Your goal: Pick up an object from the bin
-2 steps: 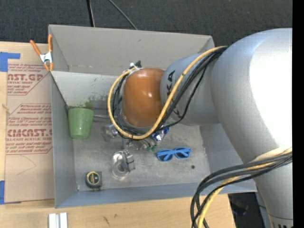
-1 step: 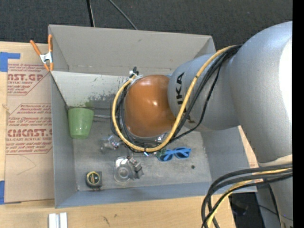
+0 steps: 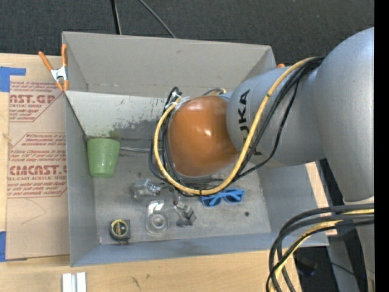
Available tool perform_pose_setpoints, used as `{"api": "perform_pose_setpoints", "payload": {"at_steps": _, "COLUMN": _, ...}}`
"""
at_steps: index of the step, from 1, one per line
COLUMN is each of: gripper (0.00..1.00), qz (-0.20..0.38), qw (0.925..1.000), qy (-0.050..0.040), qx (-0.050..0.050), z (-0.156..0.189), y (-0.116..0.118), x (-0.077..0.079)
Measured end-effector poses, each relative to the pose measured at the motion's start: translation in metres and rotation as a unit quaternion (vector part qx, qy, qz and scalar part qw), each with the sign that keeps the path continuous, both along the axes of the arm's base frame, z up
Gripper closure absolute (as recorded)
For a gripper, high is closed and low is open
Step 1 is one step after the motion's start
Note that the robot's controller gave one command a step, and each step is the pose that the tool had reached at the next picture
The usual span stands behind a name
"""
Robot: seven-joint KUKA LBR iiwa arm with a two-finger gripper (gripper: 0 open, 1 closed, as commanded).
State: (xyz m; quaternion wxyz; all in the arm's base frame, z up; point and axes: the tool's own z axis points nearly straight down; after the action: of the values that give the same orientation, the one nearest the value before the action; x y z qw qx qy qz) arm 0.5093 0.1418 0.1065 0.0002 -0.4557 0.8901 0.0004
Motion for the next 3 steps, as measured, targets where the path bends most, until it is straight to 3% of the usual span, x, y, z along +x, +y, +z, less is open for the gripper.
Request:
{"api": "perform_pose_setpoints", "payload": {"at_steps": 1, "gripper": 0.0, "qz": 0.044, "qw": 0.999, "qy": 0.0014, "qx": 0.001, "z": -0.0384, "y": 0.0164, "x": 0.0004}}
{"api": "perform_pose_setpoints", "payload": {"at_steps": 2, "gripper": 0.0, "qz": 0.043, "qw": 0.9991, "qy": 0.002, "qx": 0.002, "z": -0.0387, "y": 0.0171, "x": 0.0001}}
{"api": "perform_pose_setpoints", "payload": {"at_steps": 3, "gripper": 1.0, "qz": 0.043, "qw": 0.9991, "qy": 0.0011, "qx": 0.002, "z": -0.0381, "y": 0.018, "x": 0.0004}}
